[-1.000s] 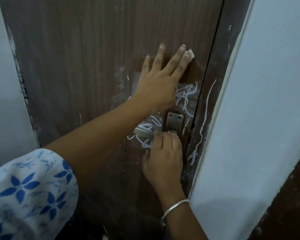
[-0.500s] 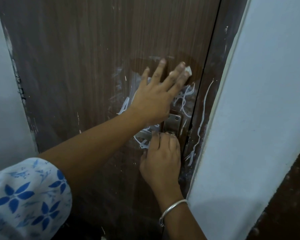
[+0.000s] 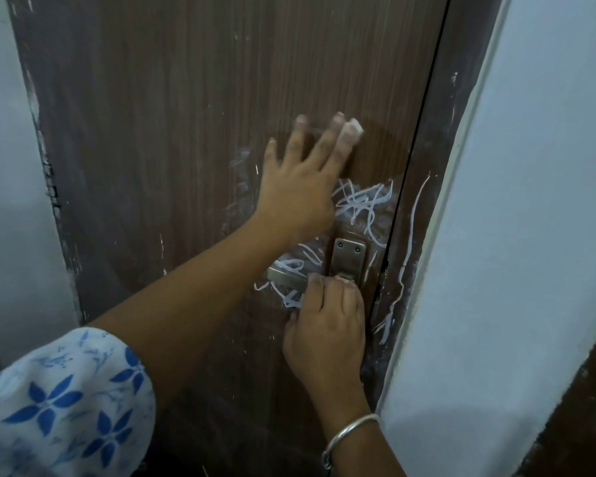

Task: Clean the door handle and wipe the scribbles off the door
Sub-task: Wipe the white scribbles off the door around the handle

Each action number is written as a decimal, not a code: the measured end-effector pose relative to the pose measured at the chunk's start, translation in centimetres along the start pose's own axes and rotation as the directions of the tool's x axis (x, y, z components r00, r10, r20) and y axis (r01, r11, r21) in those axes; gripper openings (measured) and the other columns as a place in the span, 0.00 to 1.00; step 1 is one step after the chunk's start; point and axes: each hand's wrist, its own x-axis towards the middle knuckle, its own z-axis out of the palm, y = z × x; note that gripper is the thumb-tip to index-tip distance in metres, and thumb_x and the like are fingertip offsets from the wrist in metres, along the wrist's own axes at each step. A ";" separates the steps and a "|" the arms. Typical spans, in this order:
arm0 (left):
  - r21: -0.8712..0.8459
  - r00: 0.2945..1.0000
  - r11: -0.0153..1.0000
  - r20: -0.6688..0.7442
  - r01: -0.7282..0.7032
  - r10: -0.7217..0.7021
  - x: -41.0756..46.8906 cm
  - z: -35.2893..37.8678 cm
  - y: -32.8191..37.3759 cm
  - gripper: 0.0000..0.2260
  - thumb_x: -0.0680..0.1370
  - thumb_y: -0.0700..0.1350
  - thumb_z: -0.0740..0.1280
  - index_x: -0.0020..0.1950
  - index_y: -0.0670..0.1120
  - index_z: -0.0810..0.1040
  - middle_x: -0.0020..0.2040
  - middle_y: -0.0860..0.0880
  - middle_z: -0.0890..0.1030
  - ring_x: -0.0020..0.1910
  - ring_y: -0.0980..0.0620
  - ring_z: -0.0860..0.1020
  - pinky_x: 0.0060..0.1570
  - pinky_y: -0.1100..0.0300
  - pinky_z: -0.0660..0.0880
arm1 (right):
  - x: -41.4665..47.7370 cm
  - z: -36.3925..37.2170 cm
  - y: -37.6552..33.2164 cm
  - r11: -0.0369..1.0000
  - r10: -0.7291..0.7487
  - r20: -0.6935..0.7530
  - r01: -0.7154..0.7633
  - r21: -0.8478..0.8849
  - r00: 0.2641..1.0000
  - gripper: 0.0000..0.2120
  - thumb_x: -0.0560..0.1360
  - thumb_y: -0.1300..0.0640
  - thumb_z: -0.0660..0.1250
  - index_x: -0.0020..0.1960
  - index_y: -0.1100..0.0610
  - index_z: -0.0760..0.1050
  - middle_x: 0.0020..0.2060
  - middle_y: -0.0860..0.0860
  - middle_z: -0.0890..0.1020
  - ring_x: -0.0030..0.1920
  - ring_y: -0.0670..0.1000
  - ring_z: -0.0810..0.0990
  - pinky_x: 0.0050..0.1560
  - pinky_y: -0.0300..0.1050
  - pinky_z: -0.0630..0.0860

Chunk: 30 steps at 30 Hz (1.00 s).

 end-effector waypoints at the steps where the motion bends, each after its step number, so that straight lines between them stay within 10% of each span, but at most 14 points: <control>1: -0.048 0.998 0.997 0.016 0.067 -0.066 0.3 -0.2 -0.4 0.37 0.73 0.59 0.55 0.76 0.52 0.39 0.78 0.51 0.42 0.75 0.35 0.41 0.67 0.31 0.48 | 0.0 0.0 0.0 1.000 -0.001 -0.003 0.001 0.002 1.000 0.24 0.64 0.58 0.73 0.58 0.62 0.75 0.49 0.59 0.79 0.52 0.59 0.77 0.62 0.54 0.72; 7: 0.200 0.985 0.965 -0.009 -0.168 0.173 -1.5 1.3 -0.2 0.41 0.73 0.52 0.62 0.76 0.50 0.38 0.78 0.50 0.42 0.76 0.39 0.43 0.69 0.34 0.48 | 0.1 -0.1 -0.1 1.000 0.012 0.026 -0.012 -0.011 1.000 0.25 0.63 0.57 0.74 0.58 0.62 0.75 0.49 0.59 0.79 0.53 0.59 0.77 0.61 0.54 0.71; 11: -0.022 0.991 0.991 0.040 0.132 -0.131 -0.8 0.4 -2.6 0.41 0.74 0.54 0.63 0.76 0.52 0.37 0.78 0.52 0.40 0.75 0.35 0.40 0.68 0.32 0.46 | 0.1 -0.2 -0.3 0.999 0.025 0.053 -0.024 -0.025 0.998 0.25 0.63 0.56 0.74 0.58 0.61 0.75 0.50 0.58 0.79 0.54 0.58 0.77 0.61 0.54 0.72; 17: 0.073 0.996 0.997 0.086 -0.030 0.024 -2.4 1.5 -2.1 0.42 0.69 0.62 0.54 0.75 0.51 0.34 0.78 0.51 0.38 0.75 0.38 0.39 0.66 0.30 0.45 | 0.1 -0.2 -0.4 0.998 0.037 0.080 -0.034 -0.045 0.996 0.26 0.62 0.55 0.76 0.57 0.61 0.75 0.50 0.58 0.80 0.53 0.58 0.78 0.60 0.54 0.72; 21: -0.115 0.973 0.972 0.132 0.207 -0.191 -3.0 1.9 -3.3 0.41 0.75 0.57 0.61 0.75 0.53 0.32 0.77 0.53 0.36 0.74 0.36 0.38 0.66 0.29 0.47 | 0.2 -0.3 -0.4 0.998 0.039 0.091 -0.035 -0.051 0.995 0.26 0.61 0.55 0.76 0.57 0.61 0.75 0.49 0.58 0.80 0.53 0.59 0.78 0.60 0.55 0.72; 30: -0.506 0.979 0.839 0.117 0.201 -0.164 -4.2 2.1 -3.9 0.38 0.73 0.39 0.63 0.77 0.46 0.45 0.78 0.48 0.48 0.76 0.45 0.42 0.73 0.39 0.44 | 2.3 -2.0 -1.3 0.997 0.059 0.112 -0.064 0.042 0.992 0.21 0.65 0.55 0.74 0.55 0.62 0.77 0.47 0.59 0.80 0.49 0.58 0.79 0.55 0.56 0.76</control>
